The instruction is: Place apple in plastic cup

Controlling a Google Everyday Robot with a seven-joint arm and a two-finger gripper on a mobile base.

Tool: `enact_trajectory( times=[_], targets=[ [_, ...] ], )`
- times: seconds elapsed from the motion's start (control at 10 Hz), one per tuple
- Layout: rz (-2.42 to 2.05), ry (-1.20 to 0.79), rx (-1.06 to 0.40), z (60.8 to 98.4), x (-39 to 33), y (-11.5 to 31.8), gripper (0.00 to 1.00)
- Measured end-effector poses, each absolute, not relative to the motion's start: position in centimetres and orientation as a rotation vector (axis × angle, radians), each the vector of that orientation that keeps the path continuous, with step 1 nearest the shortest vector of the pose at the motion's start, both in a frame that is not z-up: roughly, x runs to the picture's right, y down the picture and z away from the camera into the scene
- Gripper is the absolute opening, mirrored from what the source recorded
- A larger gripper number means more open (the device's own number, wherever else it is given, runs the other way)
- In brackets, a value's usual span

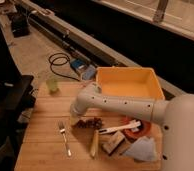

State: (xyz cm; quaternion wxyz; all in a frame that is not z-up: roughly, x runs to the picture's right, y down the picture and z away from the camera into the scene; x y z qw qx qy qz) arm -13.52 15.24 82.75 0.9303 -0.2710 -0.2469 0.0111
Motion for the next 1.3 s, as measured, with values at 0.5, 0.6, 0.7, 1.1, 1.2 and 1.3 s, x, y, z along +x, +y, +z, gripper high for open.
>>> enact_trajectory(
  times=[0.5,0.6,0.7,1.1,1.2,1.3],
  targets=[
    [-0.047,-0.584,-0.366,76.5,-14.3,4.5,0.00],
    [-0.052,-0.618,-0.331,76.0,-14.9,2.1,0.00],
    [-0.056,-0.648,-0.299,75.5,-15.5,0.0,0.00],
    [-0.053,-0.656,-0.291,75.4,-15.5,-0.6,0.00],
    [-0.054,-0.656,-0.290,75.4,-15.5,-0.6,0.00],
    [-0.059,-0.653,-0.285,75.5,-15.6,-0.7,0.00]
  ],
)
